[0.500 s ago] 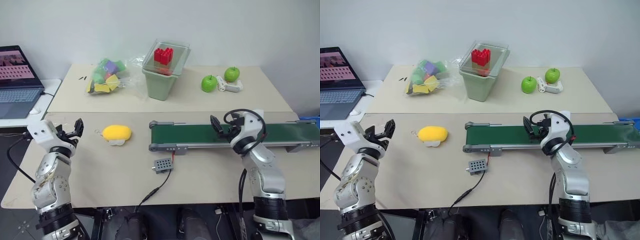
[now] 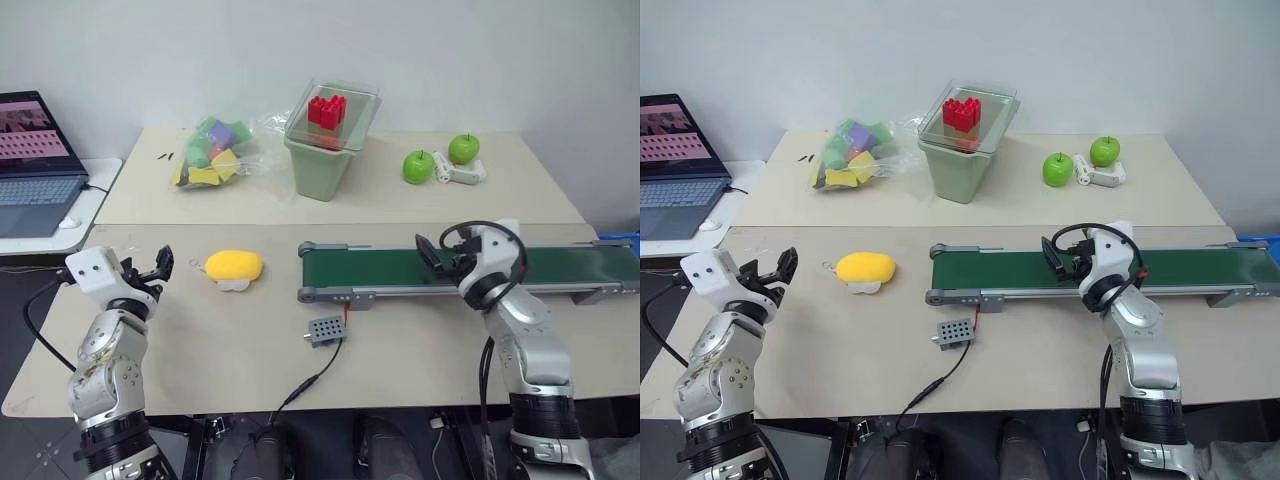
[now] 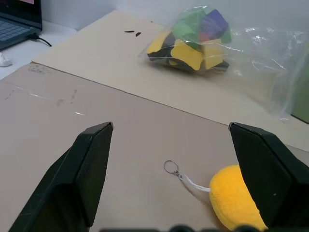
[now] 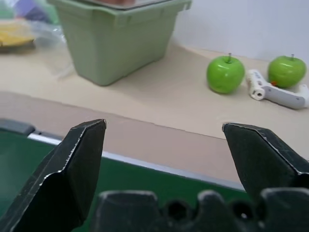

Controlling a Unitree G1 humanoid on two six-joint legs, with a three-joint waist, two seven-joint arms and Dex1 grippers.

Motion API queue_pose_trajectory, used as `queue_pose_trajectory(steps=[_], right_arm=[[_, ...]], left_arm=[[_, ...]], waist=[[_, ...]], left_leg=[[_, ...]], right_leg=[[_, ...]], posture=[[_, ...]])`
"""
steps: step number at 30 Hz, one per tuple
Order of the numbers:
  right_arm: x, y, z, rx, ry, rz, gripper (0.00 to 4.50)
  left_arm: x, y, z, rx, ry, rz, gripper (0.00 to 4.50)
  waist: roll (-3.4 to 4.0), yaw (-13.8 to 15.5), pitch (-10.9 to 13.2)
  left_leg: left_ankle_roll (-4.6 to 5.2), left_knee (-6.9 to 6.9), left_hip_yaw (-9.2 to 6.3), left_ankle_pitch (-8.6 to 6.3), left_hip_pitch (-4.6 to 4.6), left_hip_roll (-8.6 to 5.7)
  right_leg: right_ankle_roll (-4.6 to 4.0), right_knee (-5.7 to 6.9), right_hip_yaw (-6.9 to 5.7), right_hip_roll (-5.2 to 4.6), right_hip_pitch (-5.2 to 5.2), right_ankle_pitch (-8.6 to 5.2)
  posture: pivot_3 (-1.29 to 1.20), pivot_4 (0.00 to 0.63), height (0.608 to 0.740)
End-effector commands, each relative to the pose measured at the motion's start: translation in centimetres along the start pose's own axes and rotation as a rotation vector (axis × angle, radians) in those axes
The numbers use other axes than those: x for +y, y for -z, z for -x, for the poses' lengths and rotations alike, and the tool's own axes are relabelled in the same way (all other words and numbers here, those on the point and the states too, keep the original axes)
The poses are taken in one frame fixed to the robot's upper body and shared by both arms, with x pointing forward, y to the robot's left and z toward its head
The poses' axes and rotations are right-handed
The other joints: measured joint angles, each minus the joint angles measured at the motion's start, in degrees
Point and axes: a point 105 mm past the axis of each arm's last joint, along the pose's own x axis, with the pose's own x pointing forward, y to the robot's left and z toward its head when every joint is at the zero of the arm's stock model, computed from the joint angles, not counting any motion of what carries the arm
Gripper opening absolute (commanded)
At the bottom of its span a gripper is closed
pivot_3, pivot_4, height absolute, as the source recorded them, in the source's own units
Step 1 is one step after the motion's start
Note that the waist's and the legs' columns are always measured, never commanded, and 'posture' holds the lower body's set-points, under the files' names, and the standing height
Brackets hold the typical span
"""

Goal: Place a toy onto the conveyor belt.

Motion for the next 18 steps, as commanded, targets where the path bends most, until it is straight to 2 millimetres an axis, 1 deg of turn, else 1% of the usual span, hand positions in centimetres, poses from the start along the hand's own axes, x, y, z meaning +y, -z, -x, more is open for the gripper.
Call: queue_pose_trajectory(steps=[1,2,3,4,5,6,8,11,13,15,18], right_arm=[[2.4,-3.9,-0.7,-0.112,-0.173,0.084,4.50],[3.7,-4.7,-0.8,-0.133,-0.258,0.101,4.50],[4.5,-5.3,-0.8,-0.146,-0.314,0.113,4.50],[6.5,-6.0,-0.4,-0.154,-0.458,0.135,4.50],[8.9,-6.6,0.7,-0.150,-0.646,0.165,4.50],[10.4,-6.8,1.7,-0.139,-0.776,0.183,4.50],[12.2,-6.8,3.3,-0.116,-0.952,0.220,4.50],[14.1,-6.6,5.9,-0.076,-1.176,0.256,4.50],[14.6,-6.5,6.5,-0.055,-1.239,0.267,4.50],[14.8,-6.4,6.5,-0.049,-1.252,0.273,4.50],[15.0,-6.4,6.5,-0.050,-1.265,0.258,4.50]], left_arm=[[-0.2,-1.1,0.0,-0.052,0.006,-0.005,4.12],[-0.2,-1.1,0.0,-0.051,0.007,-0.003,4.12],[-0.2,-1.0,0.0,-0.050,0.008,-0.001,4.12],[-0.3,-1.0,-0.1,-0.050,0.010,0.000,4.12],[-0.3,-0.9,-0.1,-0.048,0.008,0.001,4.12],[-0.3,-0.9,-0.2,-0.047,0.007,0.001,4.12],[-0.3,-0.8,-0.2,-0.046,0.006,0.003,4.12],[-0.6,-0.7,-0.2,-0.046,0.010,0.005,4.12],[-0.7,-0.6,0.0,-0.044,0.014,0.005,4.12],[-0.9,-0.2,0.2,-0.027,0.033,-0.035,4.12],[-2.3,0.1,0.7,-0.001,0.137,-0.296,4.12]], waist=[[0.00,-0.03,0.00],[0.00,-0.12,0.00],[0.00,-0.22,0.00],[0.00,-0.24,0.00],[0.00,-0.22,0.00],[0.01,-0.12,0.01],[-0.01,-0.01,0.00],[-0.02,0.69,0.01],[-0.03,0.97,0.01],[-0.03,1.09,0.01],[-0.03,1.21,0.01]], left_leg=[[0.00,0.00,0.00,0.00,0.00,0.00],[0.00,0.00,0.01,0.00,0.00,0.00],[0.00,0.00,0.01,0.00,0.00,0.00],[0.00,0.00,0.02,0.00,0.00,0.00],[0.00,0.00,0.01,0.00,0.01,0.01],[0.01,-0.01,0.01,0.00,0.00,0.02],[0.03,-0.04,-0.04,-0.01,0.00,0.03],[0.08,-0.03,-0.09,-0.04,-0.02,0.04],[0.17,0.00,-0.07,-0.10,-0.05,-0.01],[0.20,0.04,-0.05,-0.12,-0.05,-0.03],[0.21,0.04,-0.02,-0.14,-0.01,-0.04]], right_leg=[[0.00,0.00,0.00,0.00,0.00,0.00],[0.00,0.00,0.02,0.00,-0.01,0.00],[0.00,0.00,0.02,0.00,-0.01,0.00],[0.00,-0.01,0.03,0.00,-0.03,0.00],[-0.01,0.00,0.03,0.01,-0.03,0.00],[-0.01,0.00,0.03,0.02,-0.05,0.00],[-0.01,-0.02,-0.02,0.02,-0.04,0.00],[-0.01,-0.05,-0.12,0.01,0.01,-0.01],[-0.02,-0.06,-0.13,-0.11,0.03,0.00],[-0.02,-0.08,-0.12,-0.15,0.04,0.00],[-0.03,-0.05,-0.13,-0.20,0.00,0.00]], posture=[[0.00,0.150,0.740],[0.00,0.150,0.740],[0.00,0.150,0.740],[0.00,0.150,0.740],[0.00,0.150,0.740],[0.00,0.150,0.740],[0.00,0.150,0.740],[0.00,0.150,0.740],[0.00,0.150,0.740],[0.00,0.150,0.740],[0.00,0.150,0.740]])
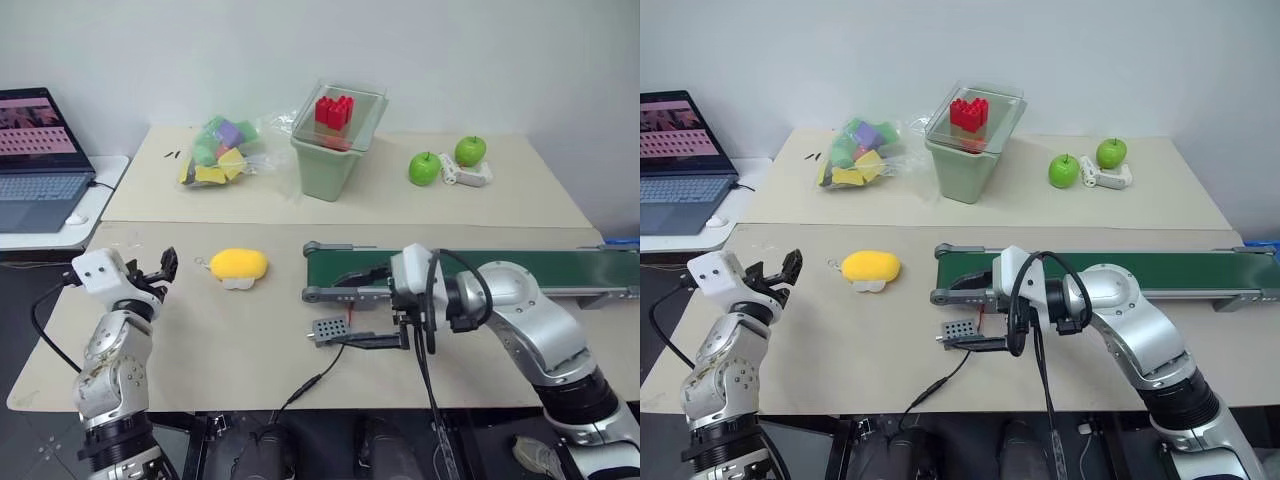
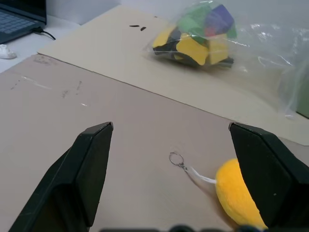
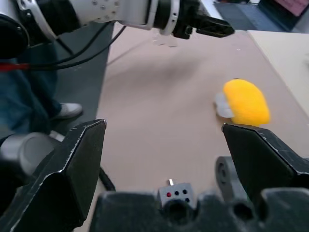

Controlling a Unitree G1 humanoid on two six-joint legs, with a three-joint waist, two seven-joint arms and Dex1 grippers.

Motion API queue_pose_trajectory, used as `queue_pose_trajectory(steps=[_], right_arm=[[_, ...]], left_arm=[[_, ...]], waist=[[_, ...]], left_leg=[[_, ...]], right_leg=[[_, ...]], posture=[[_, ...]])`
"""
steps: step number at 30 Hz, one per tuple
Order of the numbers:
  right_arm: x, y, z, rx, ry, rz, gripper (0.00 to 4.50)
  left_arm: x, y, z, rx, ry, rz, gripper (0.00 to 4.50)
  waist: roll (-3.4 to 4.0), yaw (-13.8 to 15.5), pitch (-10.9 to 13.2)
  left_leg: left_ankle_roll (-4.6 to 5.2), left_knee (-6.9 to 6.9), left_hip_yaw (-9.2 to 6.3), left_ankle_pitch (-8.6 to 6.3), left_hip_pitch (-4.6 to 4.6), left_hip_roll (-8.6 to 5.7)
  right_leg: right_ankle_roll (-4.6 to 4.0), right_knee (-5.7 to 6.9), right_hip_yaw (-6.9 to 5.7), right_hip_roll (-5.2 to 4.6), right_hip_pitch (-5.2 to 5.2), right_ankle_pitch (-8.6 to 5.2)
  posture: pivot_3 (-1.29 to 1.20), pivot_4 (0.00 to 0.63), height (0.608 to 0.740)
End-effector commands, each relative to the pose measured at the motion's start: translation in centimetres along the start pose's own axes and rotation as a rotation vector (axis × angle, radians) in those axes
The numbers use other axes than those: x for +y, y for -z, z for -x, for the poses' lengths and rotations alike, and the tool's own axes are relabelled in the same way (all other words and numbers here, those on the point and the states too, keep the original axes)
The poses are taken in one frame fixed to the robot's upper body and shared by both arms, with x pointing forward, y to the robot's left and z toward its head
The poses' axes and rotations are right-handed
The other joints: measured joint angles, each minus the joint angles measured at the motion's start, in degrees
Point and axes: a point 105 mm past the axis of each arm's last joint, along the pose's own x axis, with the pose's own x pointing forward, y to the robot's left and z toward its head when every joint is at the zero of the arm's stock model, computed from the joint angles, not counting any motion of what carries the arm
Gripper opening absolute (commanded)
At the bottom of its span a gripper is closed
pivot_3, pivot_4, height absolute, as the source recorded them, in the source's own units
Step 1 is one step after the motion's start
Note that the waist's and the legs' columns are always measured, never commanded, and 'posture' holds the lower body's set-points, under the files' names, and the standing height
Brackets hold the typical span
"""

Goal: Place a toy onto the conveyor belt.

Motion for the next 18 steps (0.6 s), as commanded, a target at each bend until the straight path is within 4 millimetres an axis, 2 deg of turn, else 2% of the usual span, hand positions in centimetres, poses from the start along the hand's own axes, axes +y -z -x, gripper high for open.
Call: queue_pose_trajectory(steps=[1,3,6,8,10,12,14,16,18], right_arm=[[0.1,-1.1,-0.2,-0.030,-0.021,0.024,4.50],[0.1,-0.9,-0.2,-0.027,-0.015,0.013,4.50],[0.1,-0.4,-0.2,-0.016,-0.006,0.000,4.50],[0.2,-0.2,-0.2,-0.015,-0.003,-0.011,4.50],[0.1,0.0,-0.2,-0.017,0.004,-0.021,4.50],[0.1,0.2,-0.1,-0.016,0.009,-0.028,4.50],[0.1,0.3,-0.1,-0.019,0.026,-0.034,4.50],[-0.1,0.3,-0.2,-0.024,0.043,-0.037,4.50],[-0.1,0.2,-0.3,-0.026,0.055,-0.036,4.50]], left_arm=[[-2.0,-1.5,0.5,-0.048,0.141,-0.318,4.12],[-2.4,-1.3,0.6,-0.033,0.225,-0.537,4.12],[-2.3,-1.4,0.6,-0.022,0.302,-0.697,4.12],[-2.9,-1.1,0.6,-0.012,0.388,-0.896,4.12],[-3.6,0.1,0.6,0.009,0.489,-1.194,4.12],[-3.8,1.2,0.4,0.037,0.534,-1.377,4.12],[-4.0,3.7,0.5,0.117,0.568,-1.529,4.12],[-4.5,5.4,0.7,0.119,0.594,-1.628,4.12],[-5.1,6.5,0.7,0.080,0.596,-1.633,4.12]], waist=[[0.00,0.02,0.00],[0.00,0.08,0.00],[0.02,0.17,0.00],[0.02,0.20,0.01],[0.03,0.23,0.01],[0.05,0.25,0.02],[0.05,0.34,0.02],[0.05,0.25,0.02],[0.11,0.22,-0.01]], left_leg=[[-0.02,0.00,0.01,0.00,-0.01,0.00],[-0.09,-0.03,0.02,0.03,-0.06,0.02],[-0.13,-0.08,0.02,0.02,-0.08,0.04],[-0.13,-0.12,0.01,0.01,-0.07,0.03],[-0.17,-0.13,0.01,-0.01,-0.09,0.03],[-0.42,-0.18,0.03,-0.15,-0.10,0.03],[-0.47,-0.19,0.03,-0.18,-0.11,0.03],[-0.39,-0.20,0.05,-0.13,-0.11,0.03],[-0.34,-0.21,0.07,-0.10,-0.13,0.03]], right_leg=[[-0.02,0.01,0.00,0.00,-0.03,-0.01],[-0.08,0.05,-0.02,0.01,-0.14,-0.03],[-0.19,0.03,-0.06,0.00,-0.19,-0.09],[-0.21,0.02,-0.07,-0.05,-0.20,-0.10],[-0.21,0.01,-0.10,-0.06,-0.22,-0.10],[-0.21,0.00,-0.12,-0.06,-0.24,-0.10],[-0.21,-0.01,-0.14,-0.07,-0.24,-0.10],[-0.20,0.00,-0.13,-0.07,-0.24,-0.10],[-0.20,0.01,-0.12,-0.06,-0.27,-0.10]], posture=[[0.00,0.150,0.740],[0.00,0.150,0.740],[0.00,0.150,0.740],[0.00,0.150,0.740],[0.00,0.150,0.740],[0.00,0.150,0.740],[0.00,0.150,0.740],[0.00,0.150,0.740],[0.00,0.150,0.740]])
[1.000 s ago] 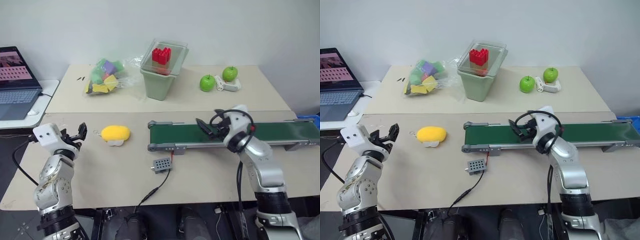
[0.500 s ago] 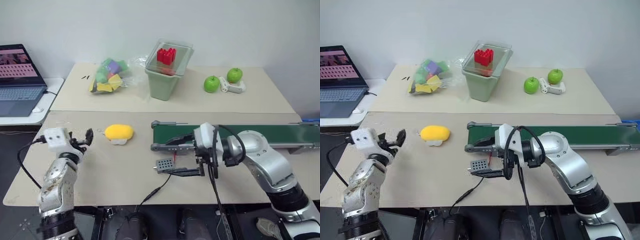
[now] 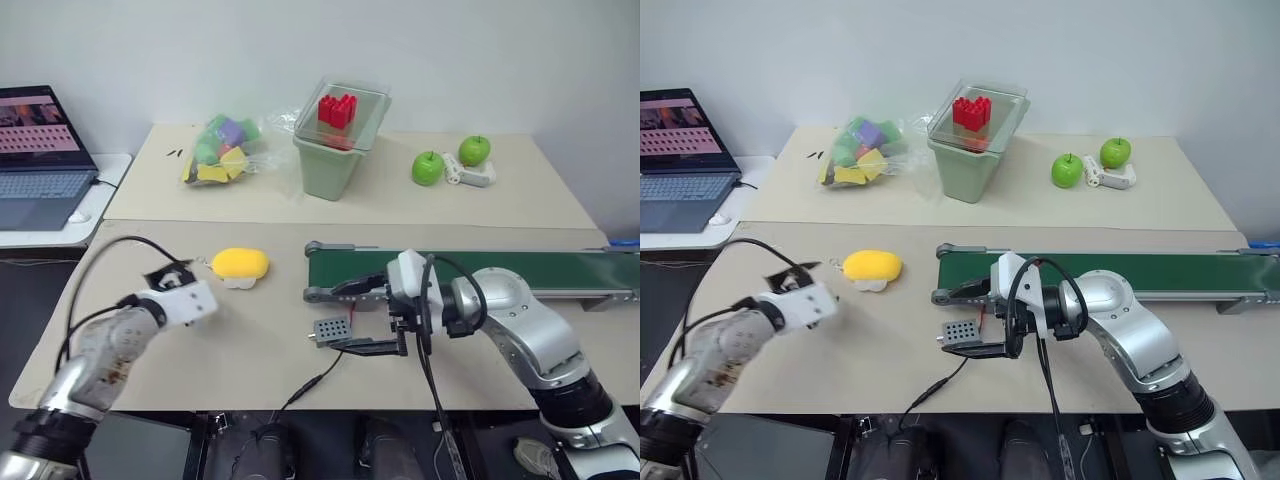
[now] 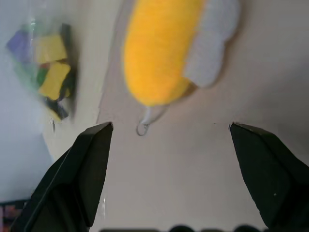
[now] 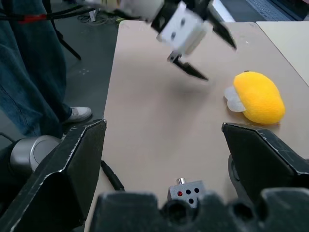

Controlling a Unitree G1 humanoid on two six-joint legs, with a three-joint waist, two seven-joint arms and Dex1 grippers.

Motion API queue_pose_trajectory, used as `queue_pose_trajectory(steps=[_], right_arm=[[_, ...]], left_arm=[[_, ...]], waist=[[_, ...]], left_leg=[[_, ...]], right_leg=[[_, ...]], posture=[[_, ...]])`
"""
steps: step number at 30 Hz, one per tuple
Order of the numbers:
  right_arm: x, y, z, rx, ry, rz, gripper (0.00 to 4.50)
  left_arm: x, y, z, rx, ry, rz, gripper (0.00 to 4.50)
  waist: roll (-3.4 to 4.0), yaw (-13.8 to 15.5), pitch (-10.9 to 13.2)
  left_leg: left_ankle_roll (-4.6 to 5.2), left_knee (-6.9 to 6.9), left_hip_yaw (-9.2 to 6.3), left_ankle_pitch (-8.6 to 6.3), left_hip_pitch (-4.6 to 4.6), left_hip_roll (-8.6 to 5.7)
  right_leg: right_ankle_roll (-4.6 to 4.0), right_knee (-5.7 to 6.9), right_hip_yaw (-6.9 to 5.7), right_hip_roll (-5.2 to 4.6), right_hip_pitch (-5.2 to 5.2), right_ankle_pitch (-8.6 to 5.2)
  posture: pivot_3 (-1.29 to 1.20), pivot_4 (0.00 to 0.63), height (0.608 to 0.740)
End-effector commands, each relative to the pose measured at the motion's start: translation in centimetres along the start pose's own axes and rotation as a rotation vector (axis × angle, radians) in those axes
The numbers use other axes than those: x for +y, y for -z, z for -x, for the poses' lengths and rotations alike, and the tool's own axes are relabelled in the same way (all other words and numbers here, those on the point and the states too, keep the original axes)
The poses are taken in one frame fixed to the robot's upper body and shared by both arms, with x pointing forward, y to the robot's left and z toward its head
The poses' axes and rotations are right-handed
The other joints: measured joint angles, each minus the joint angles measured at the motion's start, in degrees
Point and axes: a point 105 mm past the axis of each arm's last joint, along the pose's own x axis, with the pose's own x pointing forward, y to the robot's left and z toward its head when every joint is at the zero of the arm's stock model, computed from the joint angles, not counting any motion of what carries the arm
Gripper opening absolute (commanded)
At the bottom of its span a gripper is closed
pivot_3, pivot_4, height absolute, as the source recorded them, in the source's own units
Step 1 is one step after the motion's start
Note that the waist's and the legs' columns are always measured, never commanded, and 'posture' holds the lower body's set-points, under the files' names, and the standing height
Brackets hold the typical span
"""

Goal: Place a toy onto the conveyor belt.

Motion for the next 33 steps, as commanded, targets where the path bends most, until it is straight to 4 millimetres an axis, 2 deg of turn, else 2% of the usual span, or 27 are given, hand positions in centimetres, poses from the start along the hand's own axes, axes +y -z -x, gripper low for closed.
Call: queue_pose_trajectory(steps=[1,5,10,16,21,28,33], right_arm=[[0.0,-1.0,0.0,-0.026,0.027,0.029,4.50],[0.0,-1.2,0.4,-0.030,0.067,0.027,4.50],[0.0,-1.3,0.7,-0.030,0.104,0.021,4.50],[-0.1,-1.4,0.8,-0.032,0.124,0.016,4.50],[-0.2,-1.5,0.6,-0.040,0.125,0.009,4.50],[-0.4,-1.7,0.6,-0.048,0.129,0.013,4.50],[-0.5,-1.8,0.7,-0.046,0.136,0.020,4.50]], left_arm=[[-2.0,-0.8,-1.1,-0.008,-0.012,-0.099,4.12],[-2.9,-0.7,-2.6,0.000,-0.082,-0.205,4.12],[-3.6,0.7,-4.3,0.032,-0.154,-0.200,4.12],[-2.0,1.5,-5.9,0.047,-0.290,-0.195,4.12],[-1.1,1.3,-7.0,0.044,-0.359,-0.220,4.12],[-0.8,-1.0,-8.7,-0.046,-0.358,-0.289,4.12],[-1.0,-3.1,-9.3,-0.149,-0.344,-0.319,4.12]], waist=[[0.14,0.17,-0.07],[0.87,1.86,-0.47],[1.33,3.17,-0.75],[1.34,3.02,-0.78],[1.30,2.66,-0.79],[1.29,3.07,-0.80],[1.29,3.35,-0.80]], left_leg=[[0.00,-0.01,0.00,0.01,0.05,0.01],[0.27,-0.06,-0.08,-0.19,0.22,0.00],[0.09,-0.07,-0.07,-0.29,0.50,-0.01],[0.02,-0.05,0.00,-0.01,0.56,-0.02],[0.02,-0.05,0.04,0.06,0.57,-0.02],[0.60,-0.03,0.06,0.39,0.16,-0.07],[0.22,-0.01,0.01,0.16,0.14,-0.07]], right_leg=[[0.00,0.01,0.01,0.00,0.02,0.00],[-0.01,0.05,-0.05,-0.07,0.12,0.01],[0.31,0.04,-0.10,-0.27,0.22,-0.07],[0.22,0.05,-0.34,-0.71,0.32,0.28],[0.75,0.09,-0.74,-0.94,0.28,0.64],[0.59,-0.02,-0.96,-0.97,0.20,0.56],[0.59,-0.06,-1.12,-1.10,0.13,0.54]], posture=[[0.00,0.150,0.740],[0.00,0.150,0.740],[0.00,0.150,0.740],[0.00,0.150,0.740],[0.00,0.150,0.740],[0.00,0.150,0.740],[0.00,0.150,0.740]])
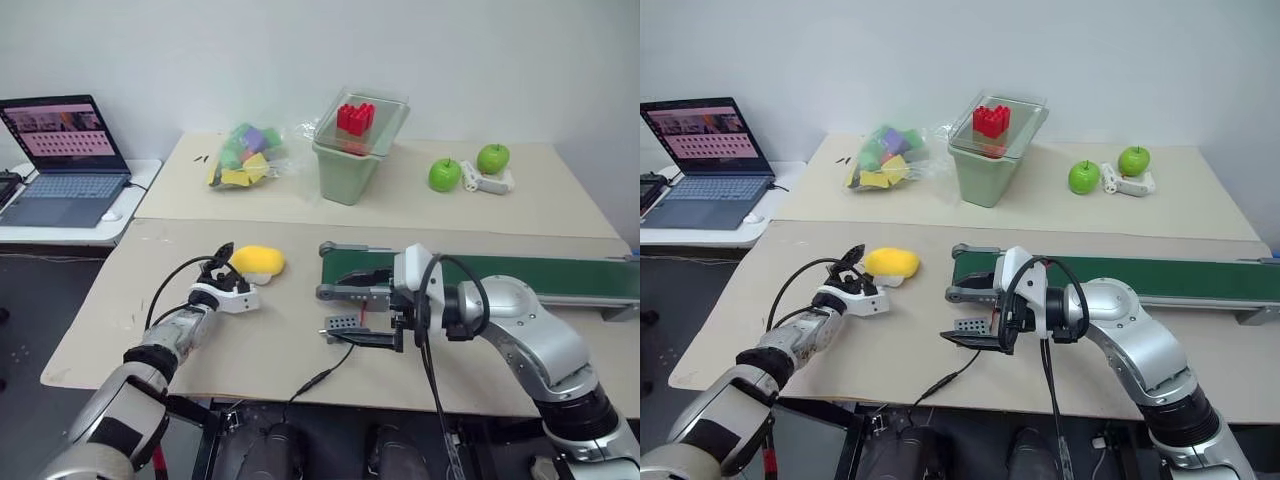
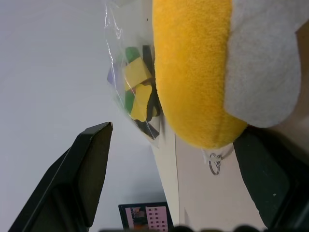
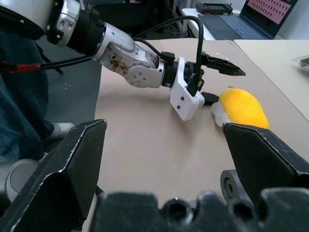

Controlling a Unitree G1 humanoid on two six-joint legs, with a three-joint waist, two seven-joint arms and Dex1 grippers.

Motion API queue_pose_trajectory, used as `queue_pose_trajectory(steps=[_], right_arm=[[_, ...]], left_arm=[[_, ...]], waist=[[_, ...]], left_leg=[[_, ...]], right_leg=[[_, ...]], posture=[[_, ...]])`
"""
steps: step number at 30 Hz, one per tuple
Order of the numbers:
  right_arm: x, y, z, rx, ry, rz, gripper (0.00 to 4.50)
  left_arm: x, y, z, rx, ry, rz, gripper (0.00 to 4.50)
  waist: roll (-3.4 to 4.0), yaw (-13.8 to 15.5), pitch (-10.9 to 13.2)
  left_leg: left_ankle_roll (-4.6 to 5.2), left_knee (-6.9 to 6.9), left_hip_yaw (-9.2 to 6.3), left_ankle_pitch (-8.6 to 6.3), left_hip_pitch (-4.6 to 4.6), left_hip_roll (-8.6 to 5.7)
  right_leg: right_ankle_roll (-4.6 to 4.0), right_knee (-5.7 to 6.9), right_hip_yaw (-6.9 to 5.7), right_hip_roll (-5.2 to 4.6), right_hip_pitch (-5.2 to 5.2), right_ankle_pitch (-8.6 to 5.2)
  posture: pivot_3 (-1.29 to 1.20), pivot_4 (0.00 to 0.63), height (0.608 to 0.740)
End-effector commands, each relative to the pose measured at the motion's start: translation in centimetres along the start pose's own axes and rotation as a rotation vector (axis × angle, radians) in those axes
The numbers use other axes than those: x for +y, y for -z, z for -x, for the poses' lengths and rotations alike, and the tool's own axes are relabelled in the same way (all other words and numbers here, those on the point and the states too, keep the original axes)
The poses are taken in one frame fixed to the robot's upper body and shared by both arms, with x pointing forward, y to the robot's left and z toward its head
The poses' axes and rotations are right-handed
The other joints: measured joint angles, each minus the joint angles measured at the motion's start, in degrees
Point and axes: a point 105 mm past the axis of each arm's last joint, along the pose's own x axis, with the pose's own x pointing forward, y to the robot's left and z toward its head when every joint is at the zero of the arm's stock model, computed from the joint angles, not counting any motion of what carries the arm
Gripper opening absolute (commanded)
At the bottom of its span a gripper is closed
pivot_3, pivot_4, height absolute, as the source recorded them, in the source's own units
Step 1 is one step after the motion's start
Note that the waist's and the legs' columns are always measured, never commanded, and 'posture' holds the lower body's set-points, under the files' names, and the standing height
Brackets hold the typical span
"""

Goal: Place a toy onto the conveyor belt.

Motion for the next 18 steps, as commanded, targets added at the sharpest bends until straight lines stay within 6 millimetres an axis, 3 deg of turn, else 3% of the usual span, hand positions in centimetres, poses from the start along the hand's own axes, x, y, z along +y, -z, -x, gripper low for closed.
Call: queue_pose_trajectory(steps=[1,4,8,11,16,18], right_arm=[[-0.2,-1.3,0.2,-0.031,0.014,0.043,4.50],[-0.2,-1.3,0.3,-0.030,0.019,0.044,4.50],[-0.3,-1.3,0.3,-0.031,0.025,0.042,4.50],[-0.2,-1.2,0.3,-0.031,0.025,0.040,4.50],[-0.3,-1.2,0.2,-0.032,0.025,0.041,4.50],[-0.3,-1.2,0.2,-0.032,0.025,0.041,4.50]], left_arm=[[-1.3,-2.6,-0.1,-0.110,0.053,-0.003,4.12],[-1.2,-3.2,-0.2,-0.145,0.049,0.010,4.12],[-1.3,-3.4,-0.1,-0.160,0.057,0.028,3.10],[-1.4,-3.6,-0.1,-0.173,0.063,0.025,1.90],[-1.4,-3.4,-0.1,-0.165,0.062,0.020,0.24],[-1.3,-3.3,-0.1,-0.160,0.058,0.014,0.06]], waist=[[0.00,0.01,0.00],[0.00,0.13,0.00],[-0.01,0.13,0.00],[0.03,0.18,-0.02],[0.17,0.46,-0.11],[0.17,0.33,-0.10]], left_leg=[[0.00,0.01,-0.01,-0.01,-0.01,0.00],[0.06,0.05,-0.05,-0.03,-0.05,-0.01],[0.26,0.14,-0.07,-0.13,-0.20,-0.05],[0.86,0.22,-0.07,0.02,-0.45,-0.13],[0.94,0.19,-0.16,-0.13,-0.18,-0.35],[0.58,0.20,-0.15,-0.34,-0.10,-0.39]], right_leg=[[0.01,-0.02,-0.03,-0.01,0.00,0.00],[0.03,-0.03,-0.13,-0.08,-0.01,-0.02],[0.07,-0.05,-0.23,-0.14,0.00,-0.06],[-0.15,-0.03,-0.24,-0.19,-0.01,0.07],[0.10,0.00,-0.45,-0.62,0.06,-0.14],[0.44,0.00,-0.44,-0.77,0.15,-0.31]], posture=[[0.00,0.150,0.740],[0.00,0.150,0.740],[0.00,0.150,0.740],[0.00,0.150,0.740],[0.00,0.150,0.740],[0.00,0.150,0.740]])
